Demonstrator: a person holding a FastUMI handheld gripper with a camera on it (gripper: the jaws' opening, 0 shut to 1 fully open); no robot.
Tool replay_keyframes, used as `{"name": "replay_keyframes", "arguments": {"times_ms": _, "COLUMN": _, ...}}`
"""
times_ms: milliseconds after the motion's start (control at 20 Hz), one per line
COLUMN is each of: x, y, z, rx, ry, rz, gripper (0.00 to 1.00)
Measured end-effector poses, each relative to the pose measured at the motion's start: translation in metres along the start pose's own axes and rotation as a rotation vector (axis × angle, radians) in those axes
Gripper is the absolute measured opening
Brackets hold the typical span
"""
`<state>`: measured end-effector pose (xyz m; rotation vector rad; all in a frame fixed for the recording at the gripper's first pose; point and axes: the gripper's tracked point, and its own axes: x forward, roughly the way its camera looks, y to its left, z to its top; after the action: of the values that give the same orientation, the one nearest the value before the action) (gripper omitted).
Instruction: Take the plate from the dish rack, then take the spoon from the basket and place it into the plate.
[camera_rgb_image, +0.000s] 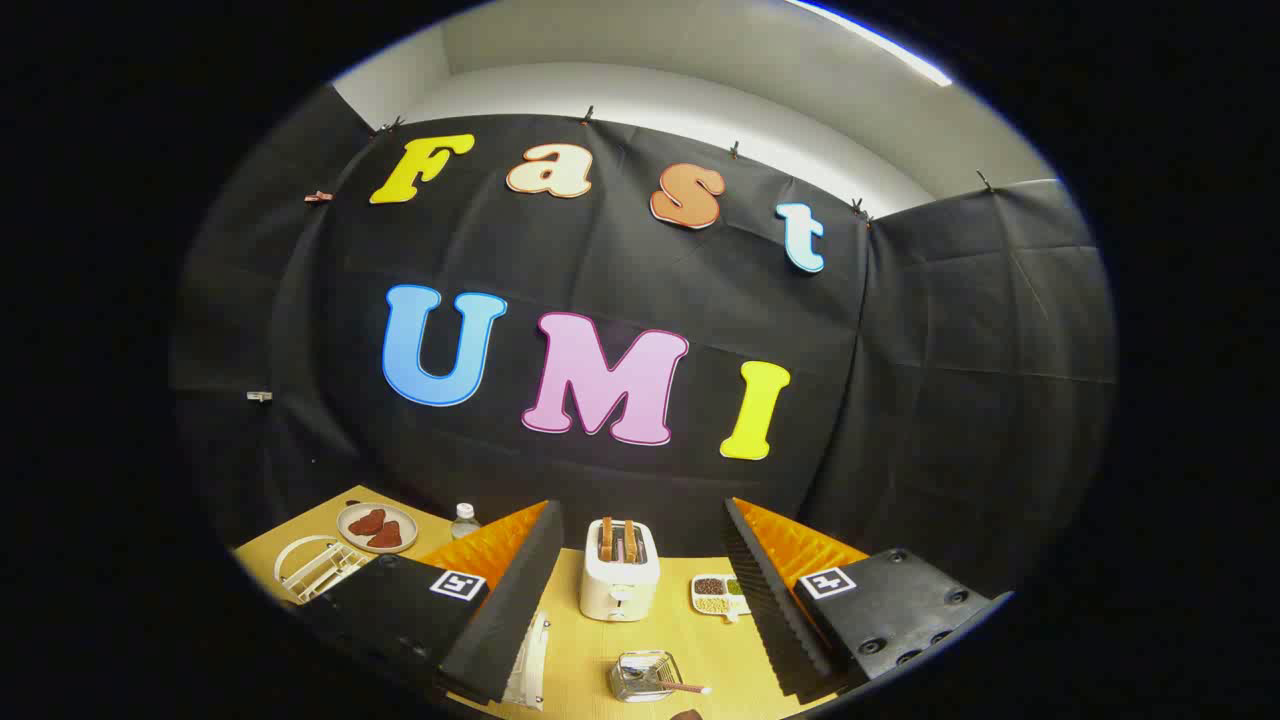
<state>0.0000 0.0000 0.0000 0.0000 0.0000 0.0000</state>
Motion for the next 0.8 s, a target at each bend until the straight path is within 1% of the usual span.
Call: {"name": "replay_keyframes", "arguments": {"times_ms": 800, "x": 0.001, "y": 0.022, "z": -0.009, "rx": 0.001, "ry": 0.035, "rz": 0.030, "gripper": 0.97}}
